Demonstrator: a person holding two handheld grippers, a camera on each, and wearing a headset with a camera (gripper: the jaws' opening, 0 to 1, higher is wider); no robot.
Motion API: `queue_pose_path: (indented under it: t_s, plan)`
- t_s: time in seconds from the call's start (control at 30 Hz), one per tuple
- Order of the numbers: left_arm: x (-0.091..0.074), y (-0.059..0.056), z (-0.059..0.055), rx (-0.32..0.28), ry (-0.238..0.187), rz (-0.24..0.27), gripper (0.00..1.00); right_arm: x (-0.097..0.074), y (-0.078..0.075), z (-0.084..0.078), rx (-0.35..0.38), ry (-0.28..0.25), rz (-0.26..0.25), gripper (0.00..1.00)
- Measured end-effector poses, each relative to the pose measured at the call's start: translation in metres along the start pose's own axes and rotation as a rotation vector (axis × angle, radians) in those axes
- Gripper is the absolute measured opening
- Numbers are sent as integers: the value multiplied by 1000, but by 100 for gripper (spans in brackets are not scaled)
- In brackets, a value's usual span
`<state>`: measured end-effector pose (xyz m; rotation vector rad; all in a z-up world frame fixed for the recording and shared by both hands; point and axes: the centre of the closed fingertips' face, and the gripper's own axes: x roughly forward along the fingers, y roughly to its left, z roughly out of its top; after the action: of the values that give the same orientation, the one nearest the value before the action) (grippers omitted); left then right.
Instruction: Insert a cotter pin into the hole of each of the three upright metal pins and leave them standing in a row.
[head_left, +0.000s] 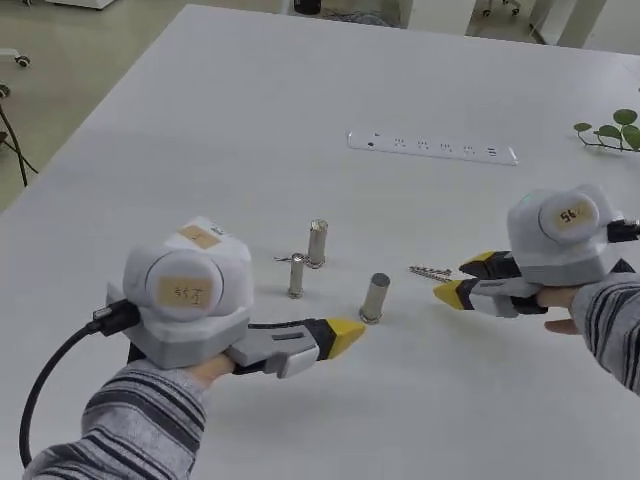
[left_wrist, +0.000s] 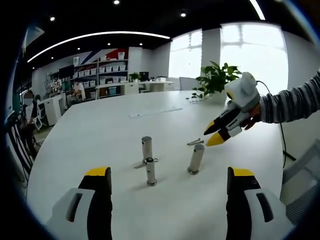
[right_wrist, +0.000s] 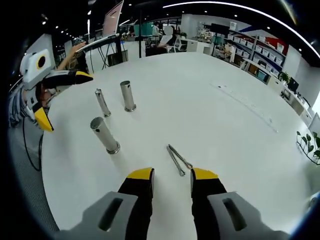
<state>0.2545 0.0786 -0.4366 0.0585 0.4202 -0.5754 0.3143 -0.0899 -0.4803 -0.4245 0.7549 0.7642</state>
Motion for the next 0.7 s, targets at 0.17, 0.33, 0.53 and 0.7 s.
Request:
queue_pose_path:
  t_s: [0.17, 0.33, 0.53, 0.7]
  plan:
    - [1, -1, -2, 3, 10, -3, 94, 5, -4, -5, -5, 29, 12, 22]
    - [0, 1, -3, -4, 11, 3, 94, 11, -7, -8, -20, 52, 24, 18]
    - [-1, 2, -4, -5, 14, 8, 93, 14, -4, -9, -10, 65, 40, 12]
    - [-2, 3, -4, -2, 16, 12, 93, 16, -1, -8, -30, 95, 63, 3]
